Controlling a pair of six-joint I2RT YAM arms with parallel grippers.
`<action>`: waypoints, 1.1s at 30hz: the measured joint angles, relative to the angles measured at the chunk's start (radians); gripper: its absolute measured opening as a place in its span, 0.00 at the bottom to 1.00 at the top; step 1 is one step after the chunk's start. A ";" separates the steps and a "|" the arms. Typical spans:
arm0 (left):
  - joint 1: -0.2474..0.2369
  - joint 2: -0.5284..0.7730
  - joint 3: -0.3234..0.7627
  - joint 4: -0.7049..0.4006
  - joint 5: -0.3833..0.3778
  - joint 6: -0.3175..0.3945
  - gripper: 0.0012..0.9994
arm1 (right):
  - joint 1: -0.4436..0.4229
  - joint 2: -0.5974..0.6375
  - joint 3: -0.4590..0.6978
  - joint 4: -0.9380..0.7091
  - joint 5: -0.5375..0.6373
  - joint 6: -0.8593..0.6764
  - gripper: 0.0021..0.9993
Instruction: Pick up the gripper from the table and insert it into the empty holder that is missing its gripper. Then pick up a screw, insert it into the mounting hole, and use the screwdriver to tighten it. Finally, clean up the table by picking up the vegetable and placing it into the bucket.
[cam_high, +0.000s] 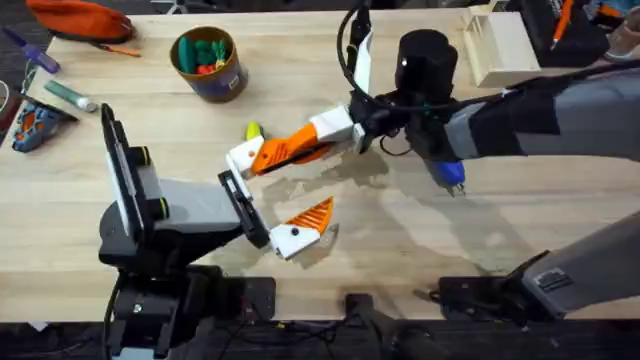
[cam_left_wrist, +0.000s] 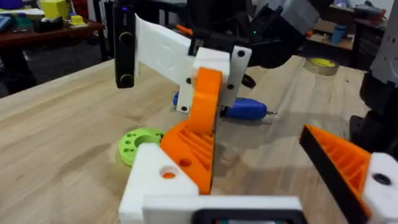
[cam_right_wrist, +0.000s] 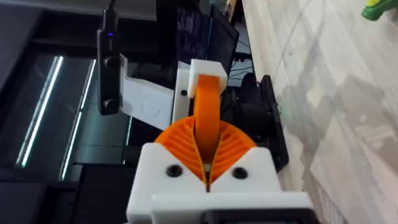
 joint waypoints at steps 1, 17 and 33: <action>0.000 0.000 0.000 0.000 0.000 0.000 0.99 | 0.000 0.000 0.000 0.000 0.001 0.000 0.01; 0.000 0.000 0.000 0.000 -0.002 -0.014 0.99 | 0.008 0.069 0.020 0.119 0.014 0.051 0.01; 0.000 0.000 0.000 0.001 -0.013 -0.007 0.99 | 0.044 0.080 0.042 0.137 0.042 0.111 0.01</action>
